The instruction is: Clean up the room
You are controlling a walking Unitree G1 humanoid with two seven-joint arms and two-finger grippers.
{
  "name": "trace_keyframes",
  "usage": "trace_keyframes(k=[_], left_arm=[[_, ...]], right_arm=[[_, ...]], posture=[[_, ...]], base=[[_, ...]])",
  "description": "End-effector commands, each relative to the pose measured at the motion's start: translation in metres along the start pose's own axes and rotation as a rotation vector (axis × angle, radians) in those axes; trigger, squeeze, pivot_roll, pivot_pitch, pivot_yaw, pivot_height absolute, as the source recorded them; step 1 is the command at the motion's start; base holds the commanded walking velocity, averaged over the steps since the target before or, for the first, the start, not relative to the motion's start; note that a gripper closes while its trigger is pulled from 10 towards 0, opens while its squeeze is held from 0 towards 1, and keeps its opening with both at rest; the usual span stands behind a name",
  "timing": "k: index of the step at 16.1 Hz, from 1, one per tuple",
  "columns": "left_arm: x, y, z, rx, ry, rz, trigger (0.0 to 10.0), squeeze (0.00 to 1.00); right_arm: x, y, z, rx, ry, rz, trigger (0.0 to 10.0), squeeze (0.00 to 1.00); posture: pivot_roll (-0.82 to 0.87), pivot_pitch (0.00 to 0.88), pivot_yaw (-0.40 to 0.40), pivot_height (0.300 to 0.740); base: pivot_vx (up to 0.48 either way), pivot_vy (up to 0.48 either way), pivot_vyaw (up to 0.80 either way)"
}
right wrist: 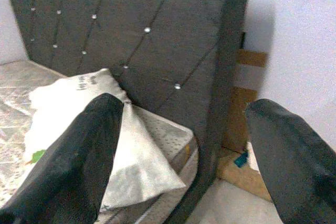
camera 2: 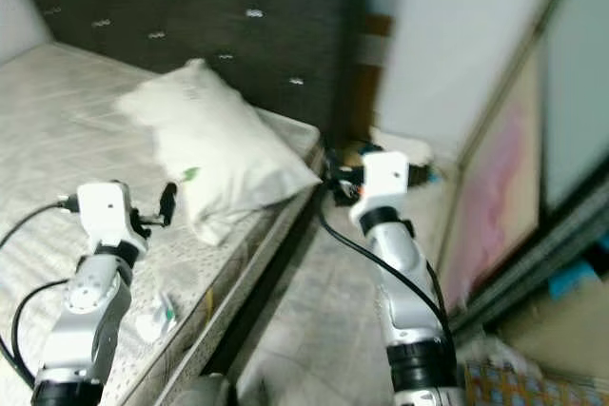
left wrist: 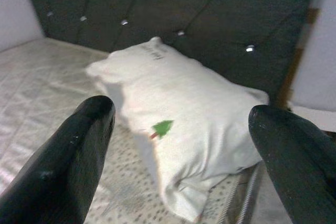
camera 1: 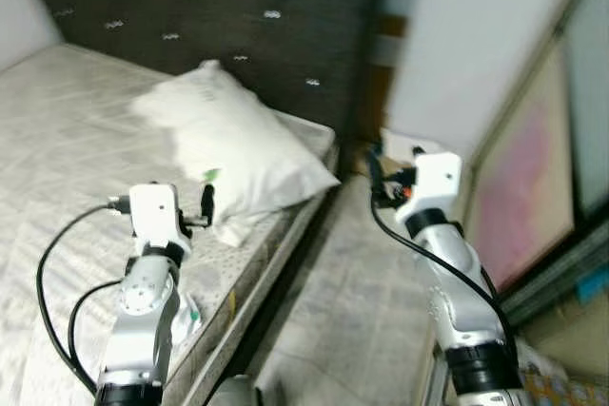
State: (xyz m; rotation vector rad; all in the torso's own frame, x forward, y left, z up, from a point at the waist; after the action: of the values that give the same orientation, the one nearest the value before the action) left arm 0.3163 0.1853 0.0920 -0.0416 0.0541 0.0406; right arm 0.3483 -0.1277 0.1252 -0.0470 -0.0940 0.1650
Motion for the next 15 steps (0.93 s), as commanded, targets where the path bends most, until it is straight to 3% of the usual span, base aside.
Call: trace_keyframes(k=[1, 6, 10, 15], left_arm=[[0.001, 0.006, 0.003, -0.002, -0.006, 0.014, 10.0, 0.00], [0.001, -0.003, 0.004, -0.019, -0.007, -0.008, 10.0, 0.00], [0.001, 0.004, 0.005, -0.017, -0.008, 0.047, 10.0, 0.00], [0.002, -0.001, 0.006, -0.035, -0.015, 0.012, 10.0, 0.00]], right_arm=[[0.001, 0.009, 0.001, 0.018, -0.005, 0.031, 10.0, 0.00], [0.001, 0.018, 0.002, 0.038, -0.008, 0.071, 10.0, 0.00], [0.002, 0.022, 0.002, 0.023, -0.008, 0.100, 10.0, 0.00], [0.001, 0.024, 0.002, 0.026, -0.011, 0.111, 10.0, 0.00]], posture=[[0.06, 0.000, -0.061, 0.740], [0.05, 0.001, -0.062, 0.740], [0.05, 0.009, -0.068, 0.740], [0.05, 0.014, -0.067, 0.740]], base=[[0.000, 0.000, 0.80], [0.000, 0.000, 0.80], [0.000, 0.000, 0.80], [0.000, 0.000, 0.80]])
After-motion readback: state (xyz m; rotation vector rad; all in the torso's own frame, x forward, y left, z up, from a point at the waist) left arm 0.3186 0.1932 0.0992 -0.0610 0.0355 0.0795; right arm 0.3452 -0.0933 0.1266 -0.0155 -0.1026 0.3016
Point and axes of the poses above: a point about 5 cm out from each wrist's last joint towards the gripper, its own x axis pointing out of the wrist towards the gripper, its own z axis along the axis of the wrist's last joint, y = z × x, the point moved 5 cm from there along x, pointing out of the wrist towards the gripper, and after that the axes turned 4 degrees about -x, right-handed, at the moved point
